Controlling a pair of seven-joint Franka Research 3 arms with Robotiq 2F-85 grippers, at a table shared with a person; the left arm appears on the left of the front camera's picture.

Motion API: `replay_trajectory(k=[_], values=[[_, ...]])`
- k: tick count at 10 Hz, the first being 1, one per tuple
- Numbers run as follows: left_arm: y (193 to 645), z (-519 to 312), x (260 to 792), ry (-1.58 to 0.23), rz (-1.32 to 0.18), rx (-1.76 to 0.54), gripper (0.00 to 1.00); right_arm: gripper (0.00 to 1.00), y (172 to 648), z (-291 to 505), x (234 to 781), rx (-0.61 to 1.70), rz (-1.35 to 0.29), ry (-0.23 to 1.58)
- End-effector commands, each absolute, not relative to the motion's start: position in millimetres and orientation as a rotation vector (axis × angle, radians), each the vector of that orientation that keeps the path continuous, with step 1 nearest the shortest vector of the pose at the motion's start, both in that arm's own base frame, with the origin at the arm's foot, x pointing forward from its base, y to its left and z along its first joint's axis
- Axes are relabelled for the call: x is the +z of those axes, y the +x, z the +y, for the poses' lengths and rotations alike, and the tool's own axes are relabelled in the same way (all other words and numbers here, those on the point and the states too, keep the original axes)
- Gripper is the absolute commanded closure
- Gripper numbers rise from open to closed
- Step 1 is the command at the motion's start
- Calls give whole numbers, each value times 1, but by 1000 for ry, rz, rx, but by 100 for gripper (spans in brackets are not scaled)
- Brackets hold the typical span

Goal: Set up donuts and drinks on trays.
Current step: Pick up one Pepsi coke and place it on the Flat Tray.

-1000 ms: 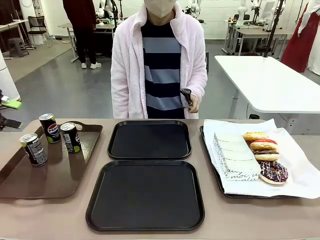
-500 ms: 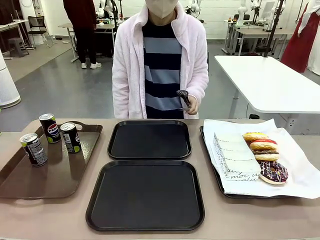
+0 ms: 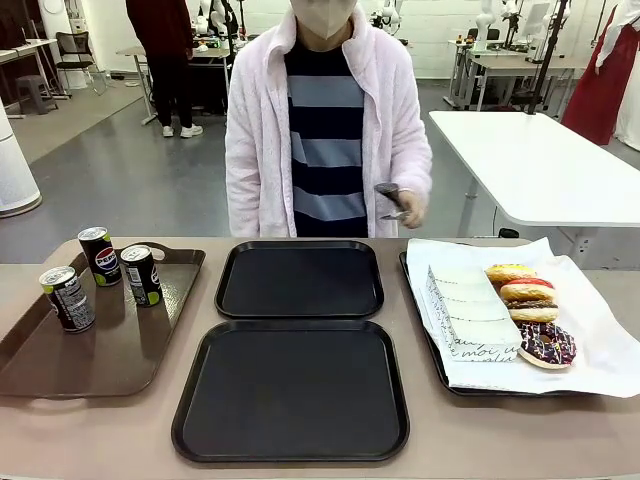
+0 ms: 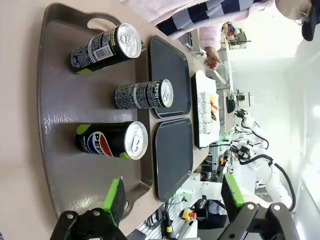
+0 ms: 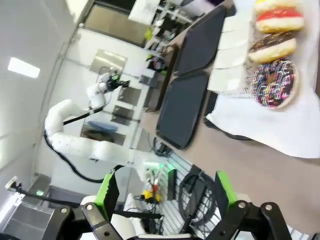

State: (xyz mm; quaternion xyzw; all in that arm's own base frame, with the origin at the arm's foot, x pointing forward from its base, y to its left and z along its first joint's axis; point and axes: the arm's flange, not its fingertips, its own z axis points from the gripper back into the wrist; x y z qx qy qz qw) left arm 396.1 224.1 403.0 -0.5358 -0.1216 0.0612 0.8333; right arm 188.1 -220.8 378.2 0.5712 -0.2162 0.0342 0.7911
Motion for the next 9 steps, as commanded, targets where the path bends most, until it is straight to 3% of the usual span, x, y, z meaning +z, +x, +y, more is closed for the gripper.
replay_trajectory(k=[1, 9], values=[[392, 231, 405, -1091, -269, 74, 0, 0, 185, -206, 390, 10, -525, 1140], [396, 226, 405, -1121, -257, 117, 0, 0, 185, -228, 385, 51, -491, 1181]])
